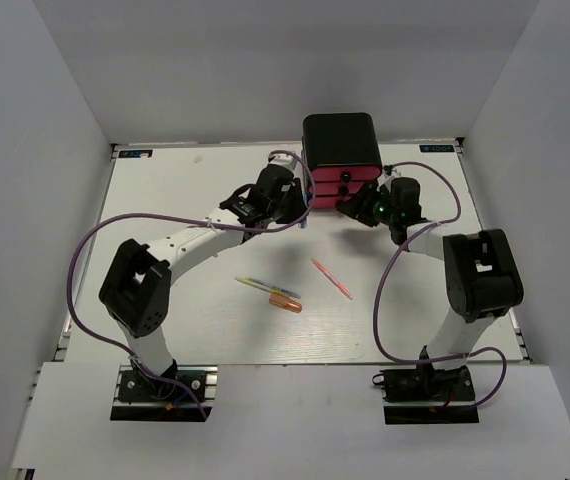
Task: Sort the stationery into containers
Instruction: Open the drawer in the storage box.
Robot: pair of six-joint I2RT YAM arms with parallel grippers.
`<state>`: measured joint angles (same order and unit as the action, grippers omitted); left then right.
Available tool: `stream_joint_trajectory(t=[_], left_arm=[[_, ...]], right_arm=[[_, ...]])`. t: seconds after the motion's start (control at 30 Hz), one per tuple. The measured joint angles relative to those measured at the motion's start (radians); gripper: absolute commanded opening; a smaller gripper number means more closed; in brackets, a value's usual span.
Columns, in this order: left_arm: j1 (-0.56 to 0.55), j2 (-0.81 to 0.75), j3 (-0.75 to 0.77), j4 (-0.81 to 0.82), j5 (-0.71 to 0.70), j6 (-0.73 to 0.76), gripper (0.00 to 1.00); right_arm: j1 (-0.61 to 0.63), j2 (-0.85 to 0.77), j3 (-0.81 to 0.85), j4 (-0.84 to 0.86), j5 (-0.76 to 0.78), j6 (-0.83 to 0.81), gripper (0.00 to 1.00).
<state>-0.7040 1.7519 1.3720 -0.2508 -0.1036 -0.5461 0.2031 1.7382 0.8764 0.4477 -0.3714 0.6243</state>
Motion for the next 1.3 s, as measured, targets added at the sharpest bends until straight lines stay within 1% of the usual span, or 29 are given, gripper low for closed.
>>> stream_joint_trajectory(t=[0.23, 0.37, 0.53, 0.57, 0.77, 0.83, 0.9, 1.1, 1.3], left_arm=[[0.001, -0.054, -0.089, -0.004, -0.002, -0.013, 0.0], [0.001, -0.085, -0.098, -0.001, -0.002, -0.023, 0.0], [0.001, -0.095, -0.103, 0.004, -0.009, -0.032, 0.0], [0.001, -0.095, -0.104, 0.004, -0.011, -0.034, 0.0], [-0.001, -0.095, -0.105, 0.004, -0.015, -0.038, 0.0], [-0.002, -0.095, -0.105, 0.004, -0.017, -0.038, 0.0], [-0.002, -0.095, -0.106, 0.004, -0.018, -0.038, 0.0], [-0.002, -0.095, -0.105, 0.005, -0.02, -0.038, 0.0], [-0.002, -0.094, -0.097, 0.027, -0.016, -0.039, 0.0]], right_arm=[[0.0, 0.076, 0.084, 0.043, 0.011, 0.055, 0.5], [0.0, 0.113, 0.13, 0.059, 0.028, 0.074, 0.5], [0.0, 0.137, 0.149, 0.066, 0.054, 0.088, 0.5], [0.0, 0.141, 0.154, 0.067, 0.059, 0.09, 0.46], [0.0, 0.149, 0.159, 0.077, 0.074, 0.103, 0.32], [0.001, 0.149, 0.159, 0.078, 0.075, 0.103, 0.24], [0.001, 0.149, 0.159, 0.079, 0.076, 0.103, 0.2], [0.001, 0.148, 0.142, 0.104, 0.075, 0.103, 0.2], [0.0, 0.082, 0.033, 0.16, 0.062, 0.106, 0.2]])
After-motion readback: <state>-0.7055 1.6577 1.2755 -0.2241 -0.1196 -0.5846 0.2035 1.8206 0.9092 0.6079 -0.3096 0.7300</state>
